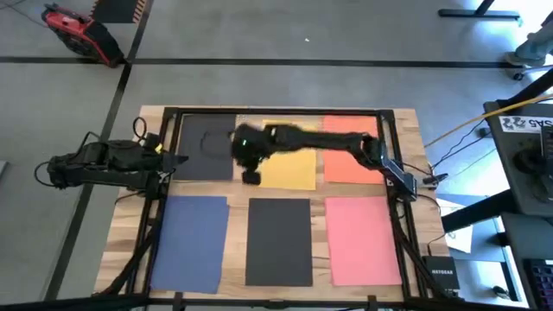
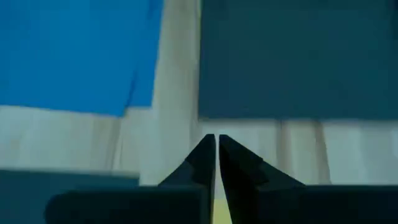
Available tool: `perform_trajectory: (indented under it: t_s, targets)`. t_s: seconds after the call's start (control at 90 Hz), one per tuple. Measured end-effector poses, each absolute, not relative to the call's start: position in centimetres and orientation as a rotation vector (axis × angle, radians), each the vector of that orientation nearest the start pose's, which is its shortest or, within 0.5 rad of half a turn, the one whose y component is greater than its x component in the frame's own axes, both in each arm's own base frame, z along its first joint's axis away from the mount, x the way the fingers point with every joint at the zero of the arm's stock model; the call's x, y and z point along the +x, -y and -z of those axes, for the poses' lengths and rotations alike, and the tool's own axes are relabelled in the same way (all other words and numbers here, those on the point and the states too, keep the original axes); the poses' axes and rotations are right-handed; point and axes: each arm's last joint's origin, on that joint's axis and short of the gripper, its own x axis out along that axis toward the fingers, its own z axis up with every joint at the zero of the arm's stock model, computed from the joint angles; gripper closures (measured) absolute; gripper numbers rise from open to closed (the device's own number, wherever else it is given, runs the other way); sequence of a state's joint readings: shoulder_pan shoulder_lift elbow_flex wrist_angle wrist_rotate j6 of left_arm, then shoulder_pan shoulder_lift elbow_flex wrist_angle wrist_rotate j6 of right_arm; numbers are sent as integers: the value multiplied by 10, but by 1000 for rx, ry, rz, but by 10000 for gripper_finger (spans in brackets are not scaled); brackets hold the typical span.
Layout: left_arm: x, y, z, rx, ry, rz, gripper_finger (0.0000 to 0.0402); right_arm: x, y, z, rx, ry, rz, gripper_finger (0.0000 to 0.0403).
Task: Organize paper
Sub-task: Stack the black colored paper on top of the black colored paper
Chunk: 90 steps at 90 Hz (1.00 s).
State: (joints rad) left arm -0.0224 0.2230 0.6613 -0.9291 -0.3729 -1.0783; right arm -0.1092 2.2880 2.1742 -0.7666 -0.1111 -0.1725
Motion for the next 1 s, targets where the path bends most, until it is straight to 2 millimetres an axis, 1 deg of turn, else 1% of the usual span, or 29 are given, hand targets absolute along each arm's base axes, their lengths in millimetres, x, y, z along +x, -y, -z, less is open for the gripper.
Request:
perform_trajectory:
  t_s: [0.089, 0.211, 0.278, 0.378, 0.456, 0.589, 0.744, 0.911, 1.0]
  targets:
    - [42, -10, -276, -941, -251, -562, 402, 512, 33, -244, -108, -878, -98, 354]
    - [43, -9, -275, -935, -267, -543, 402, 523, 19, -219, -122, -892, -120, 308]
    - [43, -9, -275, -920, -273, -536, 402, 528, 14, -207, -131, -889, -119, 285]
    - [43, -9, -275, -914, -276, -535, 402, 534, 15, -191, -147, -890, -90, 262]
    - [42, -9, -275, -911, -278, -536, 402, 538, 16, -181, -141, -884, -84, 257]
    - [42, -9, -275, -898, -286, -537, 402, 544, 18, -161, -159, -895, -61, 260]
    - [41, -9, -273, -893, -300, -544, 402, 549, 23, -154, -172, -865, -19, 262]
    - [41, -9, -273, -892, -308, -547, 402, 550, 34, -139, -169, -885, 4, 263]
    - [41, -9, -273, -892, -308, -548, 402, 550, 39, -137, -188, -894, -1, 263]
